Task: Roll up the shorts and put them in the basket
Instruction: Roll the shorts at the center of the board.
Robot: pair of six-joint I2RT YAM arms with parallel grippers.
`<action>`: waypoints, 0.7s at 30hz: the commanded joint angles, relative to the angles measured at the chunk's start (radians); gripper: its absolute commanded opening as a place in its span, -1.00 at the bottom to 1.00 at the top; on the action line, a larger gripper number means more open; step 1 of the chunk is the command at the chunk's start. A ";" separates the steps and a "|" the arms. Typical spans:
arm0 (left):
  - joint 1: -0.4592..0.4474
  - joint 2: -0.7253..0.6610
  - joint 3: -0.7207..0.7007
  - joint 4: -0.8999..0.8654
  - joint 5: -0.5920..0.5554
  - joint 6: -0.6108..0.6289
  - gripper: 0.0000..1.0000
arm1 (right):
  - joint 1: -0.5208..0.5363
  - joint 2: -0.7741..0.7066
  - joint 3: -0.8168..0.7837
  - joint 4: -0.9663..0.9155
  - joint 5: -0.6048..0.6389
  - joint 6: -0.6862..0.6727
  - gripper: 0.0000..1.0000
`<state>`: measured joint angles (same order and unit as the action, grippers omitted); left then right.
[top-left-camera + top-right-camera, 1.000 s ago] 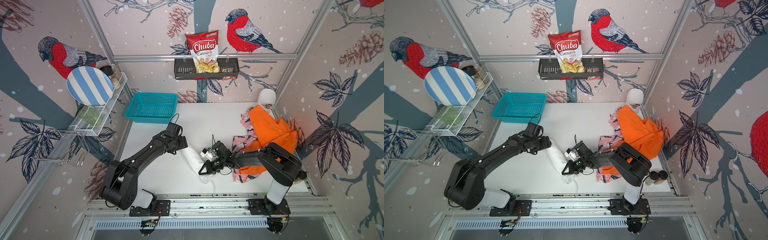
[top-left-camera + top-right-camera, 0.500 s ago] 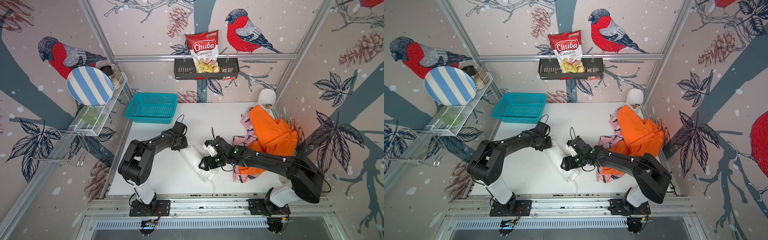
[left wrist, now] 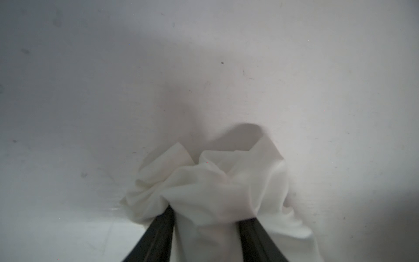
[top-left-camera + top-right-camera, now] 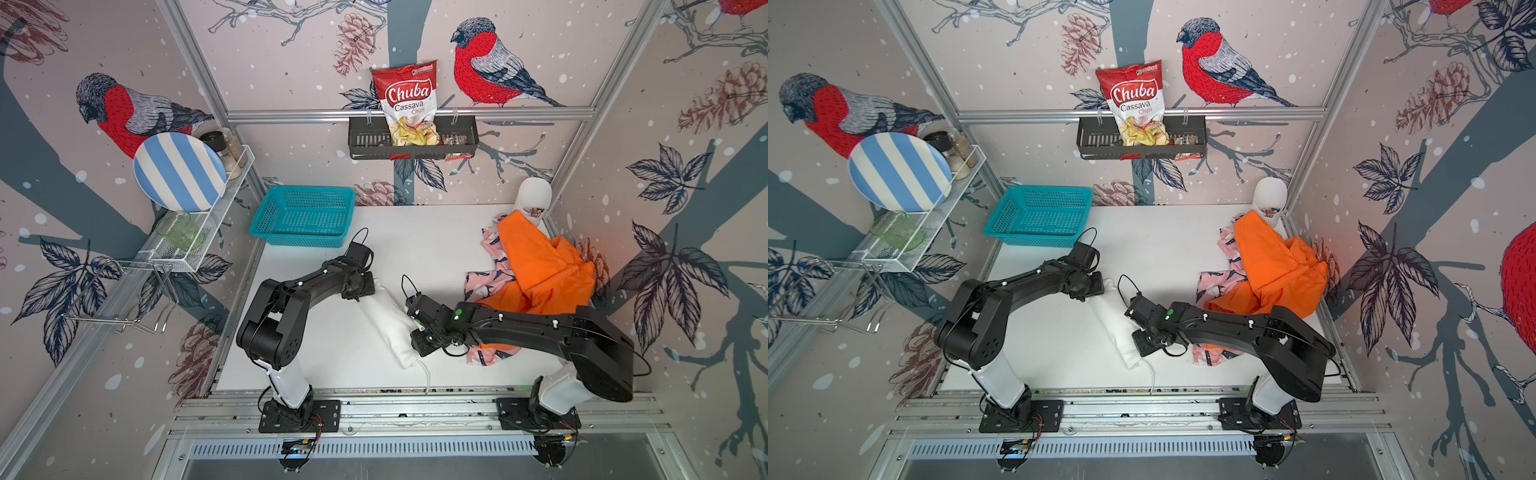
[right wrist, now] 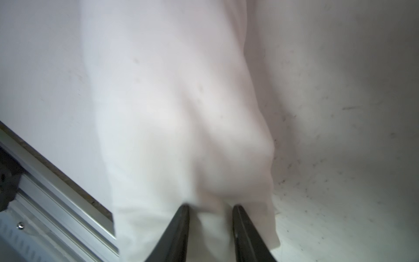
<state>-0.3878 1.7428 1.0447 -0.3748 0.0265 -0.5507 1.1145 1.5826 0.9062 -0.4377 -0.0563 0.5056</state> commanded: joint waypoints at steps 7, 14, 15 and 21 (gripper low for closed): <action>-0.013 -0.135 0.192 -0.207 -0.098 -0.072 0.43 | -0.019 -0.124 0.009 0.103 -0.045 0.088 -0.10; -0.091 -0.340 0.108 -0.281 -0.107 -0.378 0.57 | -0.125 -0.277 -0.030 0.076 -0.071 0.102 0.26; -0.109 -0.360 0.093 -0.293 -0.118 -0.435 0.60 | -0.143 -0.296 -0.036 0.069 -0.072 0.095 0.27; -0.263 -0.328 0.111 -0.483 -0.220 -0.746 0.83 | -0.293 -0.417 -0.064 0.020 -0.099 0.018 0.31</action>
<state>-0.6037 1.3907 1.1389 -0.7334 -0.1272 -1.1053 0.8597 1.1957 0.8486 -0.3840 -0.1345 0.5743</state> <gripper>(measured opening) 0.899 0.654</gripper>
